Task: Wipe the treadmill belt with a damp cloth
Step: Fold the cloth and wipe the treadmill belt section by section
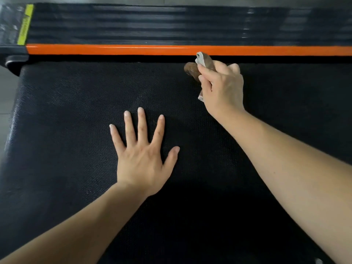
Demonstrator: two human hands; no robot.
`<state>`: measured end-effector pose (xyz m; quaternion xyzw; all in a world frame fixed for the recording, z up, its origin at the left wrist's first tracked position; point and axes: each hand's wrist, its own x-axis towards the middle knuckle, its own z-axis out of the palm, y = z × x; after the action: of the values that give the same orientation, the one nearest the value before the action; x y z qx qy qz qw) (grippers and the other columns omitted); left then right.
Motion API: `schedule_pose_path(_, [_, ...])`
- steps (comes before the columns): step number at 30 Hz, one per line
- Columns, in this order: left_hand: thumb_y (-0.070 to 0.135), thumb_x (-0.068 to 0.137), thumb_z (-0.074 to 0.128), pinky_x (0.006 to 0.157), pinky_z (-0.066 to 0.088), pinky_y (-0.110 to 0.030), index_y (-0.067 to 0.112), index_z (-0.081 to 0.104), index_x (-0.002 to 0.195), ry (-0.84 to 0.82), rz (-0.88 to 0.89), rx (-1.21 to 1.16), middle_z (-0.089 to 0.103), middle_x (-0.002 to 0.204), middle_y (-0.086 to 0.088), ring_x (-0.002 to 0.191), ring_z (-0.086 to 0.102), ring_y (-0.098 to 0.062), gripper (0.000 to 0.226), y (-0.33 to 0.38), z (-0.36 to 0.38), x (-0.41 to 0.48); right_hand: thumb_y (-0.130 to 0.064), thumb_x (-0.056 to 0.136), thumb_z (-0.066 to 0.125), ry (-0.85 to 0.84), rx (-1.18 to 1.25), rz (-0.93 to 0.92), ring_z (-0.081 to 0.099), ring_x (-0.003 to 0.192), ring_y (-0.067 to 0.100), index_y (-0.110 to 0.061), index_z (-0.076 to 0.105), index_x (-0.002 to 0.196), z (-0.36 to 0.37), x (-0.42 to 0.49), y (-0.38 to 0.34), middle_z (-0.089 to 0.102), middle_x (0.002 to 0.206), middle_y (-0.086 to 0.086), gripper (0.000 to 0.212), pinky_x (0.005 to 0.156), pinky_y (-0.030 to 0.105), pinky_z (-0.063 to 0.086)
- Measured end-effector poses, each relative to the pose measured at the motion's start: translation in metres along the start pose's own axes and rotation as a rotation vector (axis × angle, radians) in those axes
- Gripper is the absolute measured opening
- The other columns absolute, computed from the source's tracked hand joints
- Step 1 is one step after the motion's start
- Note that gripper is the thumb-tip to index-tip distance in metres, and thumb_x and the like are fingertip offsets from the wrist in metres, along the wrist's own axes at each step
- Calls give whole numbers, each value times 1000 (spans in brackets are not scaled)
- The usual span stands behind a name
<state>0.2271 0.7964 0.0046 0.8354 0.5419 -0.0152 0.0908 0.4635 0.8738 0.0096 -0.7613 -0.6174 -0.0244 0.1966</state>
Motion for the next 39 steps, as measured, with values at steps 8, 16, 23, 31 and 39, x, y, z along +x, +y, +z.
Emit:
schedule_pose_path(8, [70, 98, 22, 120, -1, -72, 27, 14, 164, 6, -13, 24, 5, 171, -20, 157, -5, -44, 79, 2, 2, -1, -32, 98, 50, -13, -46, -33, 50, 94, 36, -28, 67, 126, -21, -27, 44, 64, 126, 1, 33, 80, 44, 46])
schedule_pose_path(16, [72, 97, 21, 121, -2, -71, 29, 13, 163, 5, -27, 16, 2, 171, -18, 157, -7, -43, 80, 4, 0, -1, -31, 96, 56, -24, 40, -25, 49, 94, 32, -28, 66, 127, -35, -80, 39, 63, 124, -1, 33, 79, 41, 41])
schedule_pose_path(23, [73, 97, 17, 120, -6, -70, 30, 7, 163, -18, -25, 14, -3, 171, -19, 156, -11, -42, 80, 3, 1, 0, -39, 99, 48, -70, -91, 68, 46, 101, 33, -35, 58, 135, -32, -55, 46, 59, 132, -3, 37, 85, 42, 40])
schedule_pose_path(31, [61, 100, 16, 122, -3, -68, 22, 10, 164, -51, 59, -33, -2, 171, -20, 157, -10, -41, 75, 27, 0, -25, -39, 99, 45, -171, -158, 66, 41, 98, 26, -30, 52, 142, -59, -152, 15, 54, 130, 0, 44, 83, 41, 43])
schedule_pose_path(39, [61, 101, 19, 122, -3, -67, 22, 11, 164, -31, 65, -19, -1, 171, -19, 157, -9, -40, 74, 36, 8, -33, -30, 96, 55, -201, -117, 48, 41, 103, 30, -27, 49, 144, -62, -155, 15, 48, 138, 5, 48, 86, 44, 40])
